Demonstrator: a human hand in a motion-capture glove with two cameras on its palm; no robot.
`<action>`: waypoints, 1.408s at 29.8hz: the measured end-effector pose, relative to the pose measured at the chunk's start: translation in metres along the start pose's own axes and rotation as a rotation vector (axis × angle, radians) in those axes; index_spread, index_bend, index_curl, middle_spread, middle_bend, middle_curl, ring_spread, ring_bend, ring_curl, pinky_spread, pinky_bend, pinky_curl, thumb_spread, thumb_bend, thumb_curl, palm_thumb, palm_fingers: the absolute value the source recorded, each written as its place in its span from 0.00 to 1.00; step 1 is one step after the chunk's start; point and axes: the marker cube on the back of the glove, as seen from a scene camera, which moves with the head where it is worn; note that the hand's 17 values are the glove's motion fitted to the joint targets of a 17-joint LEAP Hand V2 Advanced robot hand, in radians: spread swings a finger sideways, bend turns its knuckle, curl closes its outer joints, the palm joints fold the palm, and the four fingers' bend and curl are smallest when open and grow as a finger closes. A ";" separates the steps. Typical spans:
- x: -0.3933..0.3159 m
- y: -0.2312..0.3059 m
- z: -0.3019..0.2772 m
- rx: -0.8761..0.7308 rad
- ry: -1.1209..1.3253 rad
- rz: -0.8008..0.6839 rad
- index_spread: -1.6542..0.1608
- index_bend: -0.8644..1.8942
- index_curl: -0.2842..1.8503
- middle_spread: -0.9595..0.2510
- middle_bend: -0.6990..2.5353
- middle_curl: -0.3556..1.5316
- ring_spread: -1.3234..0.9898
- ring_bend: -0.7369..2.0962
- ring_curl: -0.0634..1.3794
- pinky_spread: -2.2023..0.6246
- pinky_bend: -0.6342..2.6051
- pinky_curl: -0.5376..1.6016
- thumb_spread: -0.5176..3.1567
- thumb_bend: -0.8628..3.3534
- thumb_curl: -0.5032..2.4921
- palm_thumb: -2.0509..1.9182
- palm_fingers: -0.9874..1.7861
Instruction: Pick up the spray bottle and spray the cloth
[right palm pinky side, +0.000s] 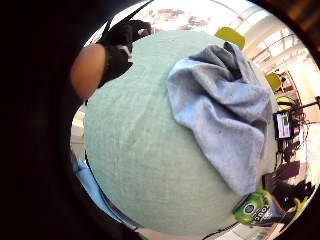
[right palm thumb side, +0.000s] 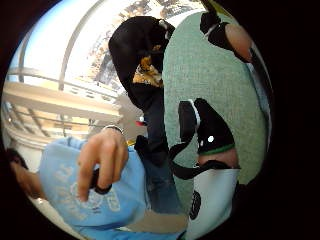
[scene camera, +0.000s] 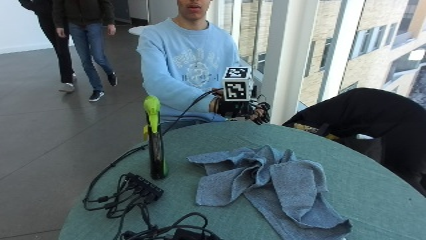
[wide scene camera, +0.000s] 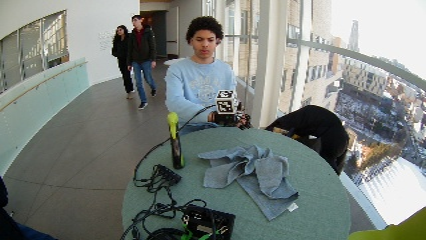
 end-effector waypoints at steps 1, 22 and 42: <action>0.000 -0.002 0.000 -0.003 -0.001 0.002 0.81 0.39 0.16 0.75 0.33 0.25 0.56 0.38 0.11 0.81 0.28 0.28 0.25 0.29 0.20 0.64 0.65; 0.020 -0.014 -0.005 -0.062 0.074 0.099 0.72 0.37 0.26 0.71 0.32 0.34 0.55 0.35 0.21 0.84 0.26 0.36 0.44 0.27 0.24 0.66 0.60; 0.030 0.027 -0.031 0.017 0.073 0.181 0.70 0.36 0.26 0.71 0.32 0.38 0.55 0.35 0.24 0.85 0.25 0.38 0.46 0.23 0.25 0.67 0.58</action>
